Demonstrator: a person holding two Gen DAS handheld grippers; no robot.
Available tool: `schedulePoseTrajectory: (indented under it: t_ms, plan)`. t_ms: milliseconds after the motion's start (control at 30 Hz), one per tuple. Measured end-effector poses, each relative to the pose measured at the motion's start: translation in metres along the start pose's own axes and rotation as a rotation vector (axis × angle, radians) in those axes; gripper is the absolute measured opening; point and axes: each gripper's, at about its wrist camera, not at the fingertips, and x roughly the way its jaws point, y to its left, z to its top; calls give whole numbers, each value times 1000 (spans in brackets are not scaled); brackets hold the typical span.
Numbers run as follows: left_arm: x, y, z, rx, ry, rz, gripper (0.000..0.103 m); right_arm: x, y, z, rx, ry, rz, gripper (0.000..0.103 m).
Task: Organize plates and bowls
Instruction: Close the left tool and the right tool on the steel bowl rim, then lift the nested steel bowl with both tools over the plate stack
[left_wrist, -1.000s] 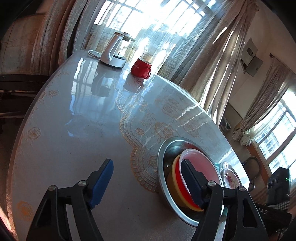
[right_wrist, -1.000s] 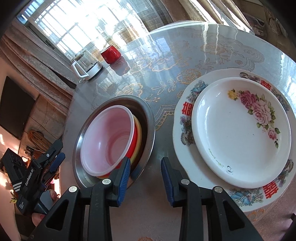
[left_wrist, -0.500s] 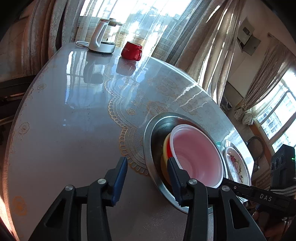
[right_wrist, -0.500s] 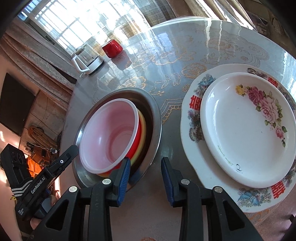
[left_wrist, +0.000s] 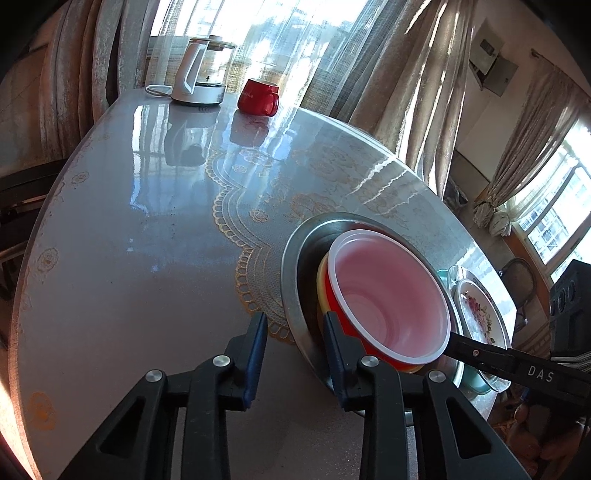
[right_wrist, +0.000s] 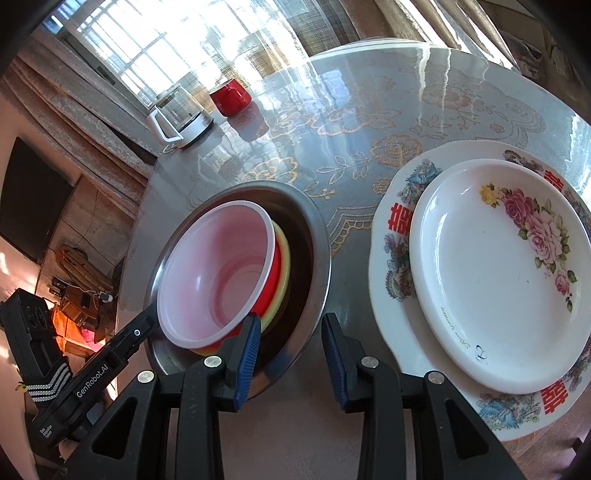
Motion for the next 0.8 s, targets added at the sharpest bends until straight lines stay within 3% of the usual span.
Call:
schedulePoseTrajectory:
  t_ms: [800]
  plan:
    - [4, -8, -2, 10, -2, 54, 35, 2, -11, 7, 13, 15, 49, 35]
